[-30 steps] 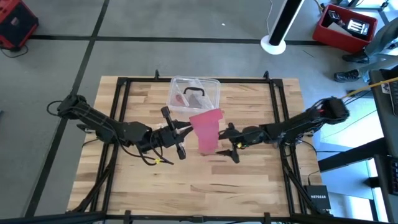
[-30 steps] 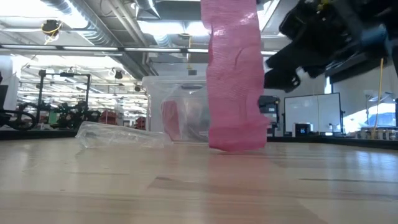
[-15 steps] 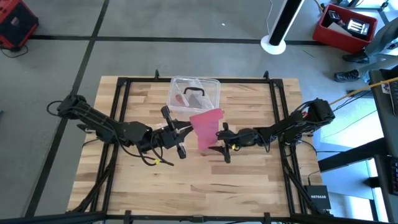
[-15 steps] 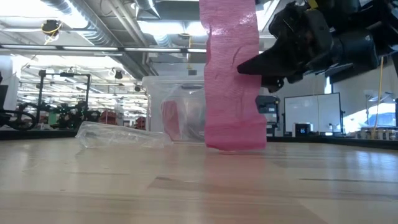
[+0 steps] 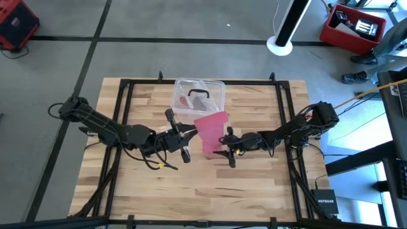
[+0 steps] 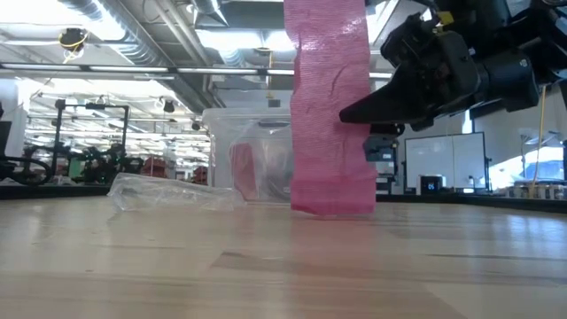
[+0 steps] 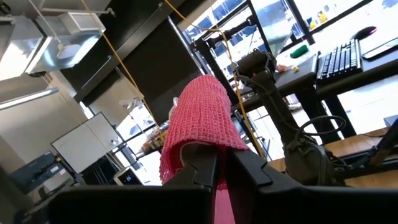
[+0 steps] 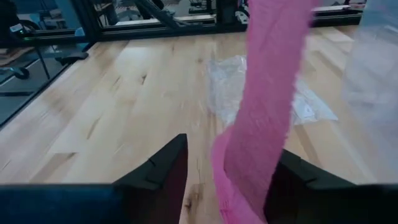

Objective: Roll bandage
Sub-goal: Roll the pink bandage

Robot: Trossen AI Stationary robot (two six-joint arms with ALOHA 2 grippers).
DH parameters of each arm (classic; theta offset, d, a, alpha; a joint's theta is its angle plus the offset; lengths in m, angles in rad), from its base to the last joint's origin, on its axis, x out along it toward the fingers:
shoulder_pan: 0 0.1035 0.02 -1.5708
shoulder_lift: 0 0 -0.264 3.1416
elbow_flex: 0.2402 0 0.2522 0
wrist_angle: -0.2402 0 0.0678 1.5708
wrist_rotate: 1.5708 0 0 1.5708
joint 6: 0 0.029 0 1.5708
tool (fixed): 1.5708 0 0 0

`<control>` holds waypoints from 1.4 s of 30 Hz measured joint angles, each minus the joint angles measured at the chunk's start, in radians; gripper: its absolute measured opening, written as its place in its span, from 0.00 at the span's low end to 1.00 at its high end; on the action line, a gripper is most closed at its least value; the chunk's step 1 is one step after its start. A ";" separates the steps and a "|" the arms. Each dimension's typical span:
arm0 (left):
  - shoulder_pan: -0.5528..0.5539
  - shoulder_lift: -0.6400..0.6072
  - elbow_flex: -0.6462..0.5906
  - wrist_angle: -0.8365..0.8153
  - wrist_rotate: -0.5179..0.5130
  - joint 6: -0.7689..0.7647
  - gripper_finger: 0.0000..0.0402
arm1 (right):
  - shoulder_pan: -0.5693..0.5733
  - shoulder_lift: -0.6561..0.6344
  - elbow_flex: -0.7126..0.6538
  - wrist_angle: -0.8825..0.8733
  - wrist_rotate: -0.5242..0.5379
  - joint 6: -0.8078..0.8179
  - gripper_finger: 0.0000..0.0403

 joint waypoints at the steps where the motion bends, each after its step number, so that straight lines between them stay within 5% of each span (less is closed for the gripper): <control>1: -0.001 0.000 0.000 0.000 0.000 0.001 0.03 | 0.000 0.000 0.000 0.003 0.000 -0.009 0.41; 20: 0.002 0.000 0.000 -0.013 0.068 -0.068 0.03 | 0.000 0.139 0.071 0.171 -0.021 -0.074 0.41; 24: 0.002 0.000 0.000 -0.018 0.068 -0.071 0.03 | -0.007 0.145 0.087 0.169 0.013 -0.077 0.31; 30: 0.002 -0.006 0.000 0.005 0.068 -0.031 0.03 | -0.005 0.138 0.089 0.159 -0.015 -0.103 0.03; 42: -0.006 -0.023 0.000 0.000 0.075 -0.068 0.03 | 0.007 0.127 0.089 0.154 0.022 -0.148 0.01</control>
